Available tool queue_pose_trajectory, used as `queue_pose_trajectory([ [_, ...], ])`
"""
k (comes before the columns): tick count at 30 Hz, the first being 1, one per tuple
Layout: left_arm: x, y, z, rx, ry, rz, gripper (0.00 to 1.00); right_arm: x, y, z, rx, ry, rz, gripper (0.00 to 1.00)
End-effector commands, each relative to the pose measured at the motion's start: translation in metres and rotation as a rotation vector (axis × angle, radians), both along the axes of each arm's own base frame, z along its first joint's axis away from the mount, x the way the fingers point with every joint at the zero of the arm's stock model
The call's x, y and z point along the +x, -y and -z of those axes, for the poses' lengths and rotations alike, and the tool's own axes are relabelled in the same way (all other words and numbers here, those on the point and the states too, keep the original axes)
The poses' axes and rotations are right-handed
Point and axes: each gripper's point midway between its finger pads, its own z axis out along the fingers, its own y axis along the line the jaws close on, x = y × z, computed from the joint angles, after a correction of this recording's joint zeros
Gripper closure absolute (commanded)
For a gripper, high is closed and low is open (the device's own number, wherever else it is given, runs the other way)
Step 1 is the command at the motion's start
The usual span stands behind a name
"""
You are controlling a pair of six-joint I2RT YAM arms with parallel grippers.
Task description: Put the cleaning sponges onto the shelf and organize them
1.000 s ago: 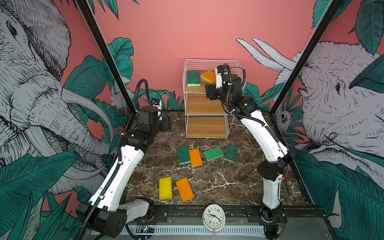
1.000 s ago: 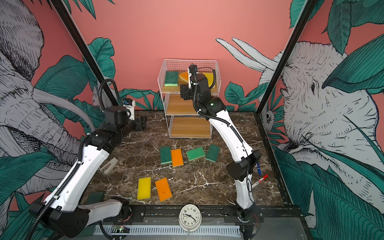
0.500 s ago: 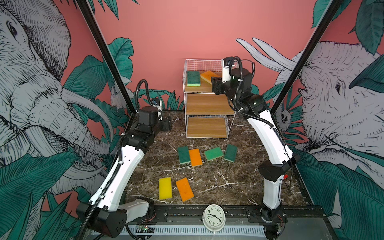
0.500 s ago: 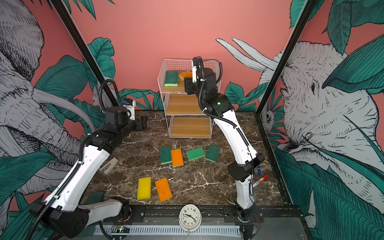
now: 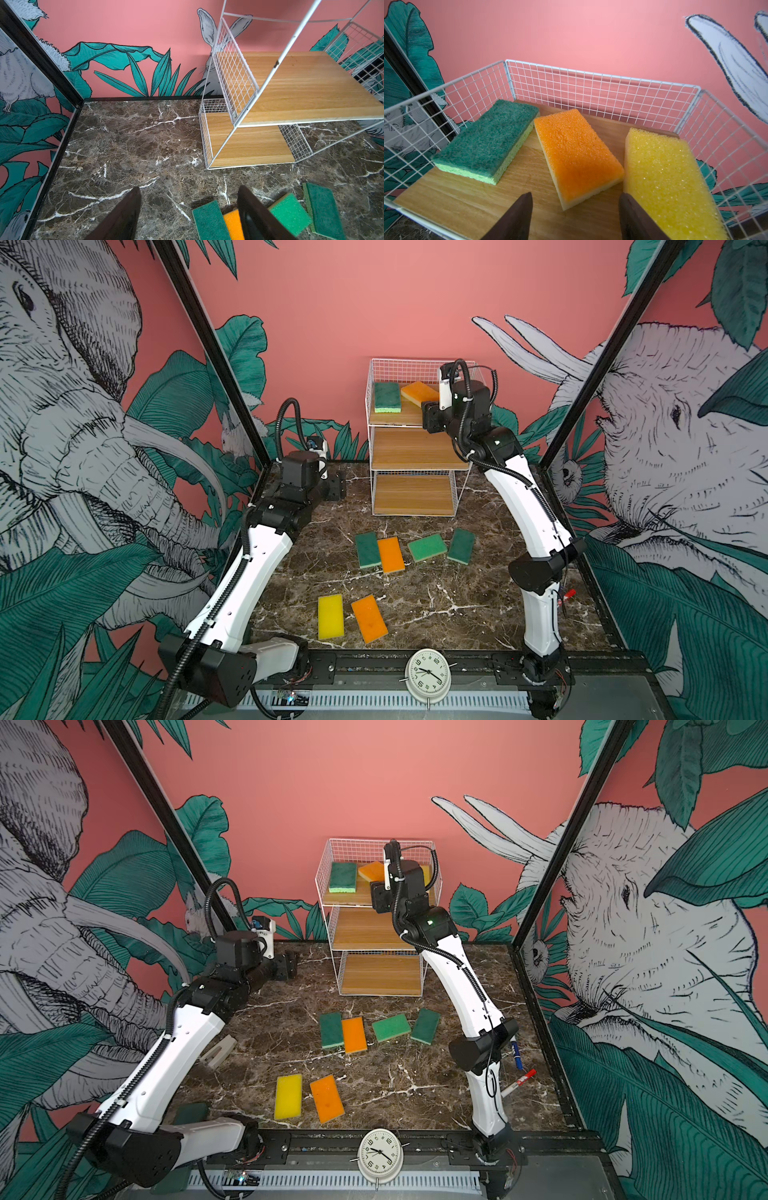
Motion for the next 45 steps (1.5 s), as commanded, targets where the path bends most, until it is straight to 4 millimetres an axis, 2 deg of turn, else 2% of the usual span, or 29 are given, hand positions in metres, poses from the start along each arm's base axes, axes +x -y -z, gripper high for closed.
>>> queue_pose_trajectory([
  [1, 0.004, 0.001, -0.009, -0.021, 0.027, 0.002, 0.26, 0.0, 0.007, -0.02, 0.042, 0.046, 0.011, 0.33],
  [19, 0.007, 0.003, -0.003, -0.028, 0.014, 0.003, 0.26, -0.003, -0.009, 0.004, 0.059, -0.029, -0.041, 0.38],
  [26, 0.006, 0.002, -0.004, -0.033, 0.017, 0.003, 0.26, -0.003, -0.007, 0.011, 0.048, -0.05, -0.024, 0.39],
  [42, 0.007, -0.005, 0.001, -0.027, 0.006, -0.016, 0.26, 0.004, -0.021, 0.018, 0.037, -0.039, -0.04, 0.59],
  [45, 0.006, -0.005, 0.002, -0.028, 0.005, -0.018, 0.26, 0.004, -0.023, 0.017, 0.028, -0.032, -0.043, 0.65],
])
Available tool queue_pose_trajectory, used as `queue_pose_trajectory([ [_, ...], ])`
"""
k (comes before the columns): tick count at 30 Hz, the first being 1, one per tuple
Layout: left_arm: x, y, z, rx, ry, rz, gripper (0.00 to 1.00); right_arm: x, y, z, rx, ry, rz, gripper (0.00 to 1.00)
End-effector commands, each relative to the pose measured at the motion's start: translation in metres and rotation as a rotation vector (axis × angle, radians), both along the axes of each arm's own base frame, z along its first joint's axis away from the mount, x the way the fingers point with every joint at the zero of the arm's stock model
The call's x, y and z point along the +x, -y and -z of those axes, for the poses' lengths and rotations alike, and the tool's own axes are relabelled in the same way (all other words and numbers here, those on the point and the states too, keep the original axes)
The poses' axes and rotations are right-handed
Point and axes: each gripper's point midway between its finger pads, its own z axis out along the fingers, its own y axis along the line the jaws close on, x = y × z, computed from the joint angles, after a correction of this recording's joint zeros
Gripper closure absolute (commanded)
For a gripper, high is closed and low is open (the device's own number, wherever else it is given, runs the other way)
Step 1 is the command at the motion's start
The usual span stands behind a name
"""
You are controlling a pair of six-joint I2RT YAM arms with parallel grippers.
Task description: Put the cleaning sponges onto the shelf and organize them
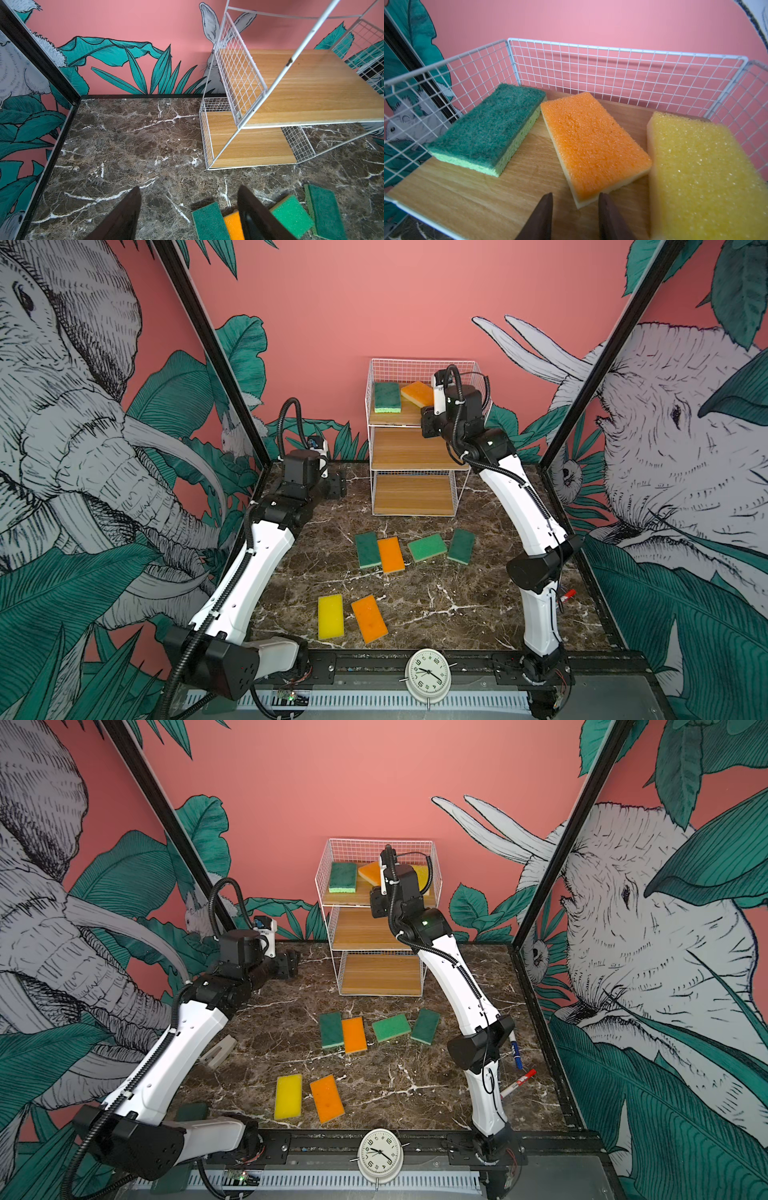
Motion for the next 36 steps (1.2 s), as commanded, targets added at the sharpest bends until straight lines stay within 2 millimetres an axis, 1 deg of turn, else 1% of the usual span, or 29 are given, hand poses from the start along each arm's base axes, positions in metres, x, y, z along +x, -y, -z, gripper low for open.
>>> queue_pose_trajectory([
  [1, -0.002, -0.005, -0.005, -0.019, 0.018, -0.017, 0.26, 0.002, -0.005, -0.006, 0.0, 0.031, 0.003, 0.66],
  [6, -0.002, -0.007, -0.003, -0.021, 0.016, -0.021, 0.26, 0.003, -0.004, -0.005, -0.01, 0.035, 0.015, 0.7],
  [11, -0.003, -0.008, -0.003, -0.024, 0.014, -0.024, 0.26, 0.005, -0.002, -0.005, -0.019, 0.04, 0.032, 0.78],
  [14, -0.003, -0.009, -0.003, -0.029, 0.014, -0.026, 0.26, 0.005, -0.004, -0.005, -0.015, 0.039, 0.019, 0.83],
  [20, -0.004, -0.011, -0.002, -0.029, 0.014, -0.03, 0.26, -0.003, -0.014, -0.007, -0.019, 0.045, -0.02, 0.87],
  [27, -0.005, -0.012, -0.001, -0.033, 0.012, -0.03, 0.26, -0.014, -0.024, -0.011, -0.043, 0.056, -0.053, 0.9],
  [36, -0.01, -0.014, -0.003, -0.038, 0.019, -0.03, 0.26, -0.027, -0.027, -0.007, -0.043, 0.033, -0.064, 0.87],
])
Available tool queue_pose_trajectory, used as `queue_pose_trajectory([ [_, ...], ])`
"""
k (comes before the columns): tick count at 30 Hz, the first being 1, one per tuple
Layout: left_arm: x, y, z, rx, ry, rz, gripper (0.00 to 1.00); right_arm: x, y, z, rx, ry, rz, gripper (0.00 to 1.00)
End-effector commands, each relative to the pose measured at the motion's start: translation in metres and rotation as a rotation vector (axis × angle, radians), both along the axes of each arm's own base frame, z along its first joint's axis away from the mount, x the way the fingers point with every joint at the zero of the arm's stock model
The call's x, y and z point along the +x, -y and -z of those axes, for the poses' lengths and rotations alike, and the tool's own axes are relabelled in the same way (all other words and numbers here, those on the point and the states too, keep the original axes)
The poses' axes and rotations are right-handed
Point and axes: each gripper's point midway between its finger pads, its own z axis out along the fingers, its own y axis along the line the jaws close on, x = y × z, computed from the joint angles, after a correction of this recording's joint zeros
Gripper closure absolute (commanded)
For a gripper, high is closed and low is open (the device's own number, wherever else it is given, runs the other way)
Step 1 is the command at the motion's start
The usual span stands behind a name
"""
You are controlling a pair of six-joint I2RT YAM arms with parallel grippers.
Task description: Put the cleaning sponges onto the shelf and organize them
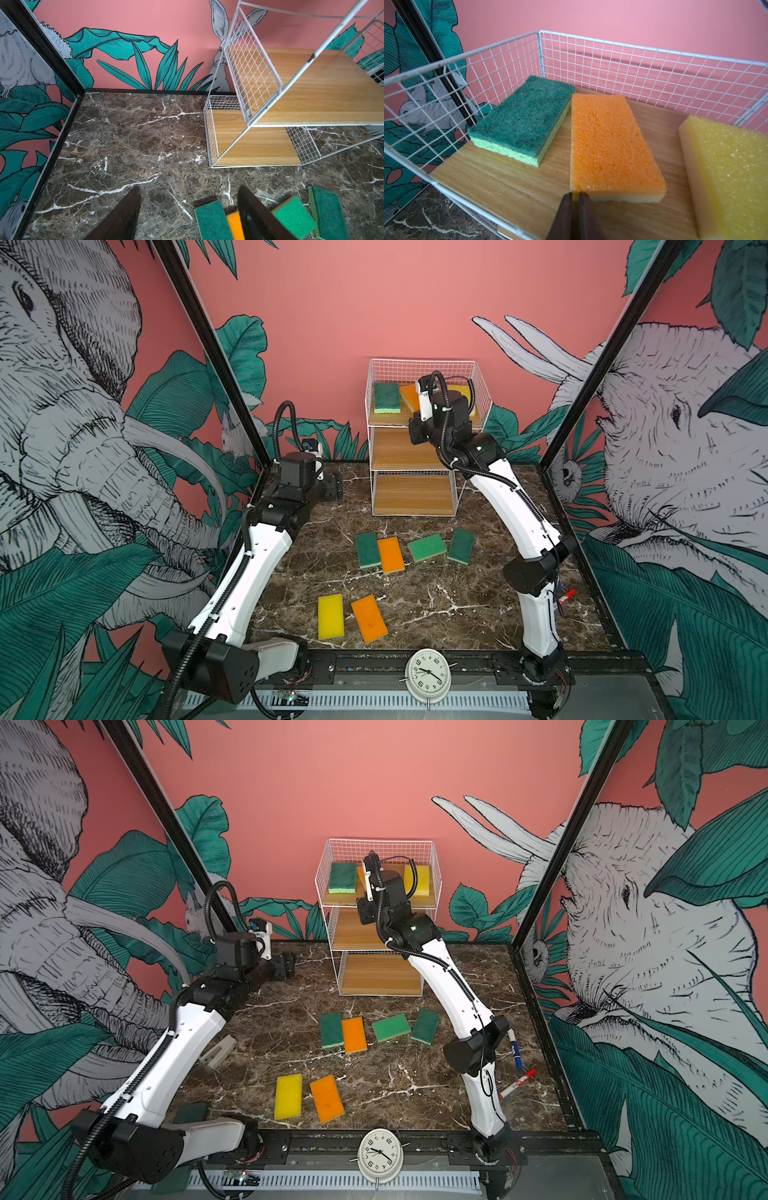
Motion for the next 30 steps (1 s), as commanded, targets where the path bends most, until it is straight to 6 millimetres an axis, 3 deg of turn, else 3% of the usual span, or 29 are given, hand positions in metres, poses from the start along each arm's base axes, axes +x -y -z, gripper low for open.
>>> queue_pose_trajectory([
  [1, -0.007, -0.003, -0.009, -0.023, 0.032, -0.001, 0.26, -0.013, 0.003, -0.011, 0.011, 0.011, -0.006, 0.87],
  [9, -0.008, -0.002, -0.009, -0.028, 0.027, 0.005, 0.26, -0.027, 0.003, -0.021, 0.017, 0.017, -0.037, 0.83],
  [20, -0.007, 0.0, -0.012, -0.033, 0.036, 0.015, 0.26, -0.042, 0.021, -0.058, 0.006, 0.104, -0.023, 0.43],
  [26, -0.007, -0.001, -0.012, -0.028, 0.044, 0.011, 0.26, -0.039, 0.022, -0.073, 0.027, 0.127, -0.061, 0.32],
  [30, -0.006, 0.0, -0.008, -0.033, 0.04, 0.014, 0.25, -0.025, 0.03, -0.066, 0.07, 0.082, -0.066, 0.26],
])
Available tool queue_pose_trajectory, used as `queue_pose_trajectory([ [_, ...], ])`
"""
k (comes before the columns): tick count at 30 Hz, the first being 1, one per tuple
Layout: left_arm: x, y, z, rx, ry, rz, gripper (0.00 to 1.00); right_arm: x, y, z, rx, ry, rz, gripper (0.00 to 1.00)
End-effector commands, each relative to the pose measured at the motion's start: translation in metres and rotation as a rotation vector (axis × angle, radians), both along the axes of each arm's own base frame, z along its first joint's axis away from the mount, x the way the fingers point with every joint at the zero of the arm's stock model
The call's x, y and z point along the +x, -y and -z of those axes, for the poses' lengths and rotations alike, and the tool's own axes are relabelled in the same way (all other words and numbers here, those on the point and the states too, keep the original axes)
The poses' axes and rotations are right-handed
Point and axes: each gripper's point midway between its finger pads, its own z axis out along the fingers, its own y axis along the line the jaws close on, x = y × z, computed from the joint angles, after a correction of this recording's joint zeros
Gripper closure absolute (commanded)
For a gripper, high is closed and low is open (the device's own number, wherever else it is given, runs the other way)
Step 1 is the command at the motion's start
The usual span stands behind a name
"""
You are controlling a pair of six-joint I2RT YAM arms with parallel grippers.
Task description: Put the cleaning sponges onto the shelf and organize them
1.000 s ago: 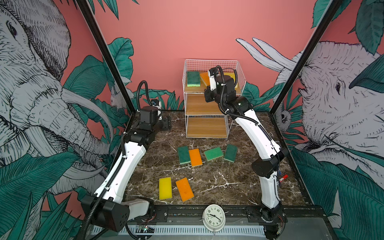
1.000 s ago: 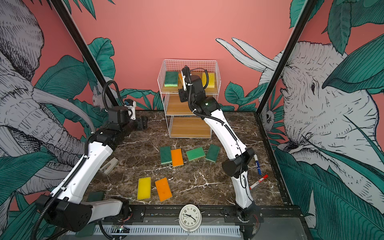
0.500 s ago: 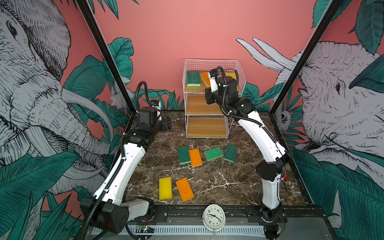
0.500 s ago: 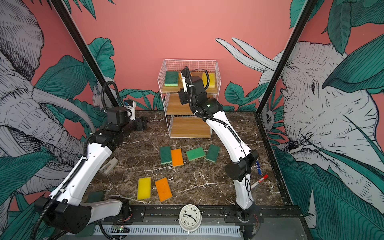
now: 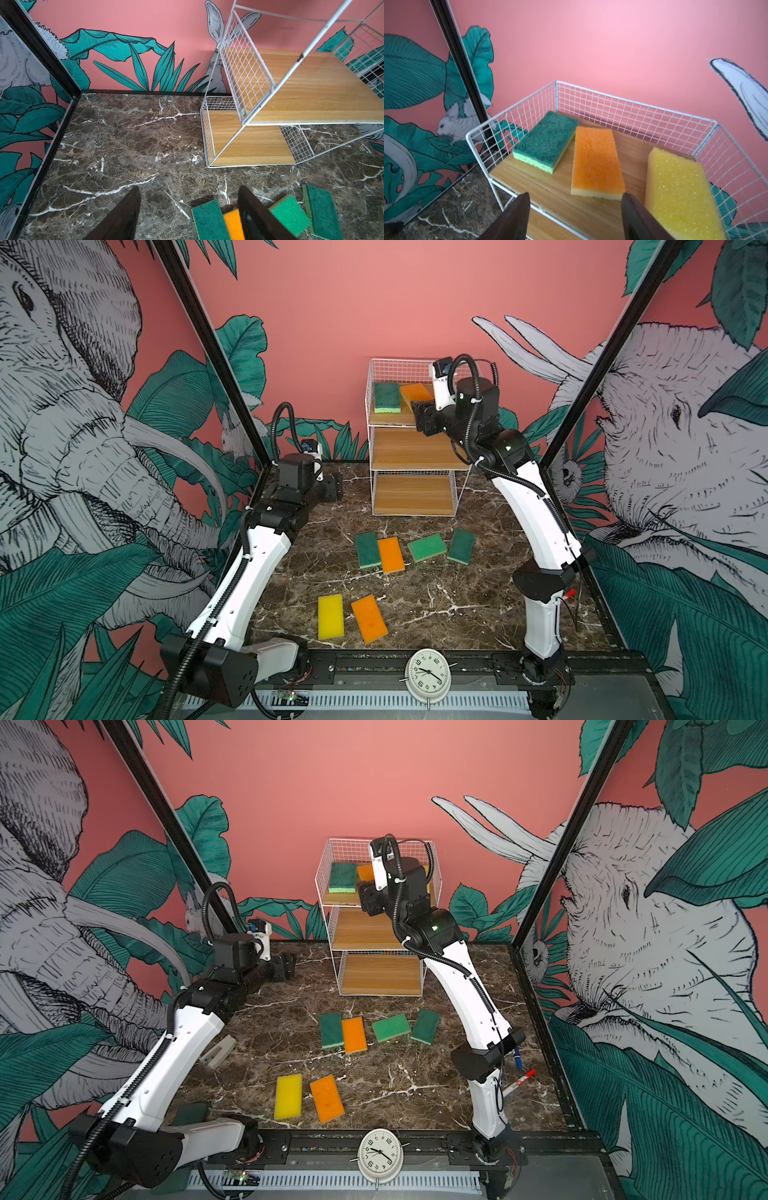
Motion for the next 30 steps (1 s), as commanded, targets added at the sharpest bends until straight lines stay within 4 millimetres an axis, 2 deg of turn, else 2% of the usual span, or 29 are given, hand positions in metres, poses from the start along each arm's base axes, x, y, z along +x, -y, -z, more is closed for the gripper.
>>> queue_pose_trajectory([
  [1, -0.003, -0.003, -0.006, -0.017, 0.027, -0.003, 0.25, 0.012, 0.004, 0.009, 0.029, -0.04, -0.022, 0.26],
  [13, 0.002, 0.0, -0.003, -0.029, 0.024, -0.002, 0.25, 0.022, -0.004, 0.033, 0.024, -0.099, -0.058, 0.23],
  [30, 0.007, -0.001, 0.002, -0.024, 0.014, -0.003, 0.25, 0.041, -0.003, 0.052, 0.008, -0.119, -0.02, 0.17],
])
